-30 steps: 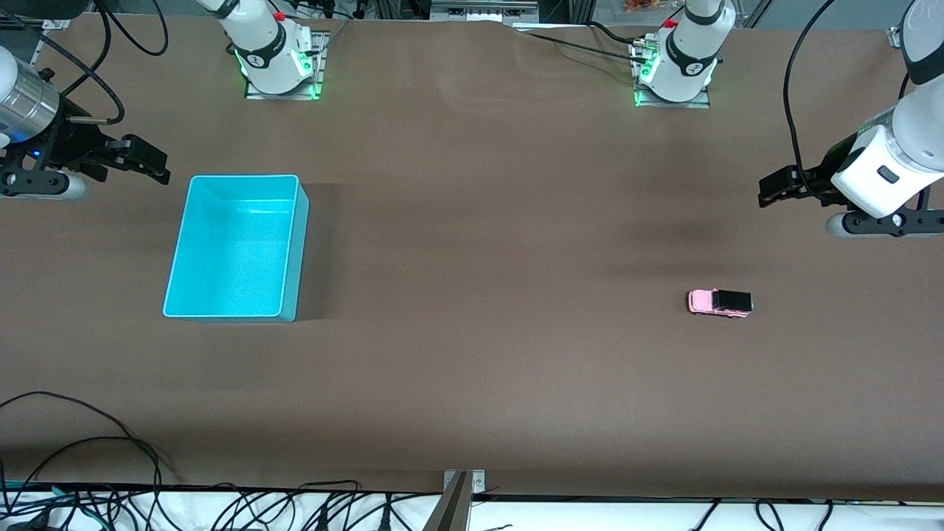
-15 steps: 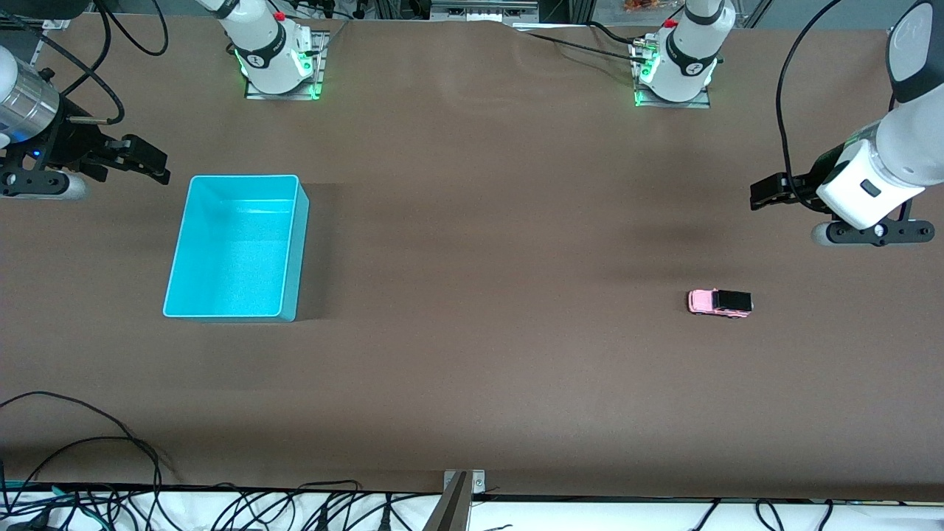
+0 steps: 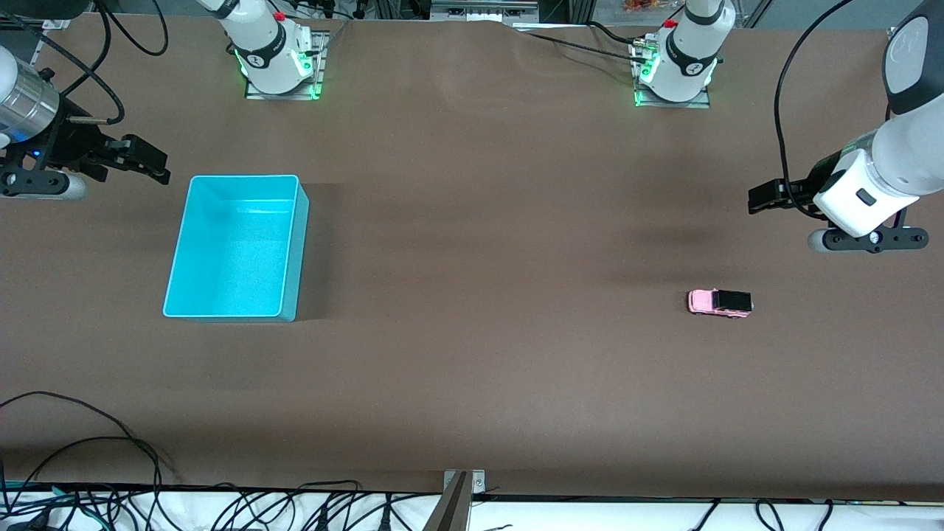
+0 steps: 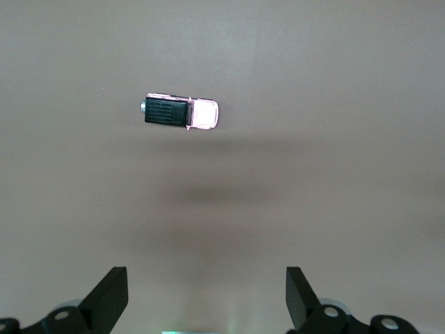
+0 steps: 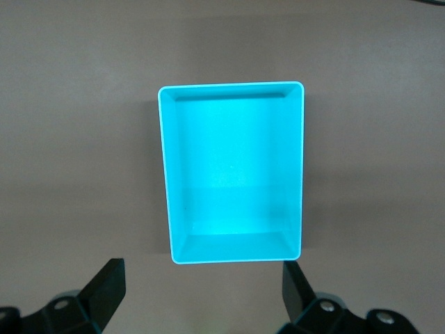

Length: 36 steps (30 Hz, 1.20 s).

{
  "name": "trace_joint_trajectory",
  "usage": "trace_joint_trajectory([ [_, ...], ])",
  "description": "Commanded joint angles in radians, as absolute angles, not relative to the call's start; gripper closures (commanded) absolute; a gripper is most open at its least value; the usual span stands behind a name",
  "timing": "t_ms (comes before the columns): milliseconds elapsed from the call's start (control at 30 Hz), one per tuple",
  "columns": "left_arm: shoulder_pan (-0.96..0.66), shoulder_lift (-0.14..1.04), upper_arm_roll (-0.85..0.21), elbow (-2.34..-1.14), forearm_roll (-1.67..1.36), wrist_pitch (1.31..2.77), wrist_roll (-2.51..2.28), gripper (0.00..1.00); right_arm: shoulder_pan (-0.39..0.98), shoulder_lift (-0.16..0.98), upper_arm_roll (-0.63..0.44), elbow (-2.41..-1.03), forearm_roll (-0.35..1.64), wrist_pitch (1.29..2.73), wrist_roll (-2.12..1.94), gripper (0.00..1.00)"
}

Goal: Wind and store pink jeep toy

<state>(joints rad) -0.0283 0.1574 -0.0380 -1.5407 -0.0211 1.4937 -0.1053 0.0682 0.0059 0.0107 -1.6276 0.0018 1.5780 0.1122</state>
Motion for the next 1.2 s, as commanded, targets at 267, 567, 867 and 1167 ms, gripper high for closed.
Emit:
trace_joint_trajectory([
  [267, 0.015, 0.158, -0.041, -1.548, -0.044, 1.494, 0.087, 0.00, 0.063, 0.014, 0.014, -1.606, -0.008, 1.568, 0.106, 0.00],
  [567, 0.028, 0.178, -0.038, -1.559, -0.046, 1.572, 0.319, 0.00, 0.064, 0.012, 0.014, -1.606, -0.008, 1.568, 0.106, 0.00],
  [867, 0.038, 0.239, -0.037, -1.536, -0.031, 1.580, 0.495, 0.00, 0.064, 0.012, 0.014, -1.606, -0.008, 1.568, 0.107, 0.00],
  [1167, 0.063, 0.275, -0.035, -1.545, -0.028, 1.626, 0.713, 0.00, 0.064, 0.014, 0.014, -1.606, -0.008, 1.568, 0.107, 0.00],
])
